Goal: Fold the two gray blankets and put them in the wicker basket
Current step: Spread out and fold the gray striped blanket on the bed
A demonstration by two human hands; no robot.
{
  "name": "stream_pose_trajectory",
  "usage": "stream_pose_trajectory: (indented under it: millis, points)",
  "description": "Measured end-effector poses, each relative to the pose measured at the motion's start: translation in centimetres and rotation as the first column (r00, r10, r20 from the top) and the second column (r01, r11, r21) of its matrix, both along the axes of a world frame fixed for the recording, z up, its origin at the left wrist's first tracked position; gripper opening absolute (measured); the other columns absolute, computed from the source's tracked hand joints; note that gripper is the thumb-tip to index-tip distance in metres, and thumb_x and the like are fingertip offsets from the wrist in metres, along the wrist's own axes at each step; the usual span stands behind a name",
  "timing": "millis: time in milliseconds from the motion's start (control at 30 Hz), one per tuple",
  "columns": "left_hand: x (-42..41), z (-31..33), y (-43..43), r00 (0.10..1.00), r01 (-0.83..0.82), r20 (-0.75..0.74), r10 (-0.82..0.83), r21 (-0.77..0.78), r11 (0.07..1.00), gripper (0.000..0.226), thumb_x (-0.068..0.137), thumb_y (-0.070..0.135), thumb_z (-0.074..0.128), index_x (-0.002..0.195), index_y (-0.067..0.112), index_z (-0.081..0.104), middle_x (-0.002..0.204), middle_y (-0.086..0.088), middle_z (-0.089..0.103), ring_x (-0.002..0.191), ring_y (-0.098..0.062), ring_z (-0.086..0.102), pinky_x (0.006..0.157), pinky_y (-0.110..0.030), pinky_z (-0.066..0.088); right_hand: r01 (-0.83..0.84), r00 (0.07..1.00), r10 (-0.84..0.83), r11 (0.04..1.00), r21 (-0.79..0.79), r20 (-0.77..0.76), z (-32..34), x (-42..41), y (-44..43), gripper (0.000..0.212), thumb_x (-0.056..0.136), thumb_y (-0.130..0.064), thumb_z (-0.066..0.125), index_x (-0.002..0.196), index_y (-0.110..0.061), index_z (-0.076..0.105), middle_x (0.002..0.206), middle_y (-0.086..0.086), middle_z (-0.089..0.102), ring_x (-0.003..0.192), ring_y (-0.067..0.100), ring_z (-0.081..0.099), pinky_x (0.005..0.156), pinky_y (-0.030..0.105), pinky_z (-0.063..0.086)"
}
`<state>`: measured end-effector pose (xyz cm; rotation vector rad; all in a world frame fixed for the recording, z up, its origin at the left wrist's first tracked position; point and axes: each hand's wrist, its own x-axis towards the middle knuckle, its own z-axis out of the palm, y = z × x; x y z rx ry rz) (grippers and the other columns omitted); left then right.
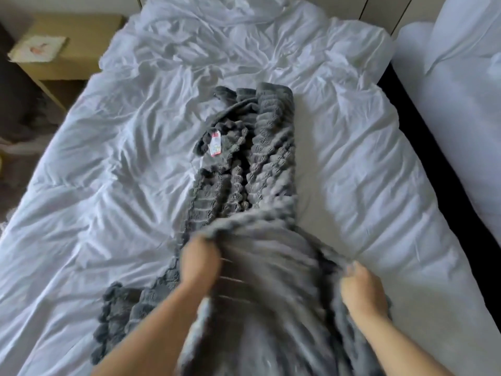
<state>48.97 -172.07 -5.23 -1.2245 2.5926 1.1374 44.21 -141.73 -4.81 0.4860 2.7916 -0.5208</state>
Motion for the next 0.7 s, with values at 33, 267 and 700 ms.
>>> stream_pose_trajectory:
  millis: [33,267,700]
  points:
    - [0.5,0.2,-3.9,0.982,-0.188,0.0,0.188,0.035,0.982,0.03,0.087,0.004,0.041,0.106,0.005,0.064,0.103,-0.024,0.067,0.096,-0.038,0.063,0.084,-0.041,0.051,0.05,0.998,-0.051,0.998,0.038,0.025,0.4,-0.8,2.1,0.014,0.09,-0.009,0.048,0.092,-0.007,0.062,0.111,0.025,0.064,0.103,0.04,0.06,0.076,0.038,0.044]
    - [4.5,-2.6,-13.2,0.815,-0.241,0.565,0.13,0.126,0.962,0.042,0.094,0.016,0.05,0.133,0.003,0.049,0.126,-0.018,0.057,0.116,-0.029,0.054,0.096,-0.031,0.041,-0.454,0.648,0.151,0.864,0.219,0.747,-0.8,-3.8,3.1,0.038,0.099,-0.025,0.034,0.13,-0.009,0.049,0.128,0.015,0.053,0.114,0.026,0.054,0.096,0.028,0.04]
    - [-0.5,-10.0,-3.9,0.827,0.361,0.401,-0.394,0.157,0.919,0.033,0.092,0.049,0.049,0.103,0.019,0.058,0.101,-0.008,0.066,0.099,-0.029,0.061,0.074,-0.029,0.043,-0.471,0.783,0.406,0.882,0.025,0.471,-8.7,-5.3,-10.5,0.041,0.098,-0.033,0.04,0.132,-0.011,0.043,0.124,0.014,0.058,0.106,0.032,0.058,0.087,0.036,0.05]
